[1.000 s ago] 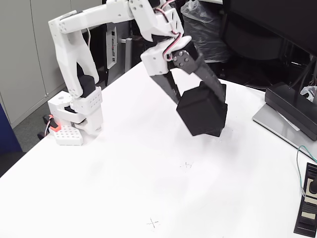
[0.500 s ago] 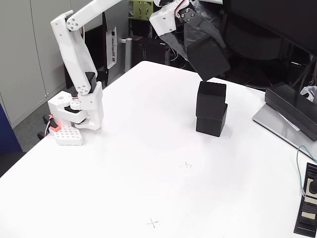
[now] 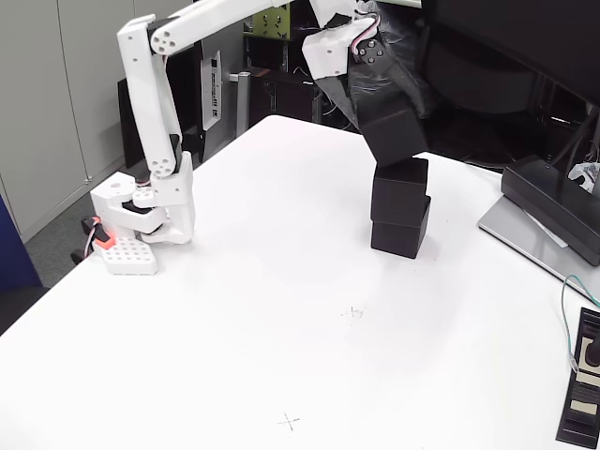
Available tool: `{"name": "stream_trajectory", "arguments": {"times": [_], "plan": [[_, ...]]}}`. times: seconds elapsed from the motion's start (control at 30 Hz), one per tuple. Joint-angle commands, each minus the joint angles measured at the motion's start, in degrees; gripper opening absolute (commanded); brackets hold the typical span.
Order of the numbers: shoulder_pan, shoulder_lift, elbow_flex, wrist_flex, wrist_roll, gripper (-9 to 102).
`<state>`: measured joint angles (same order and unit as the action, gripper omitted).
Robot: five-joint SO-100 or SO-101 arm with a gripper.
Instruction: Stack the 3 blocks
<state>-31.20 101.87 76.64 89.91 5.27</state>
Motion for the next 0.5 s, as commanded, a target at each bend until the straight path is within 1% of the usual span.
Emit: {"name": "stream_trajectory", "arguments": {"times": [0.0, 0.1, 0.3, 0.47], "plan": [[0.1, 0.2, -2.5, -0.2, 0.6, 15], [0.3, 0.1, -2.5, 0.1, 0.8, 15], [3.9, -0.1, -1.9, -0.4, 2.9, 15], [4.2, -0.1, -1.8, -0.4, 2.9, 15]]}}
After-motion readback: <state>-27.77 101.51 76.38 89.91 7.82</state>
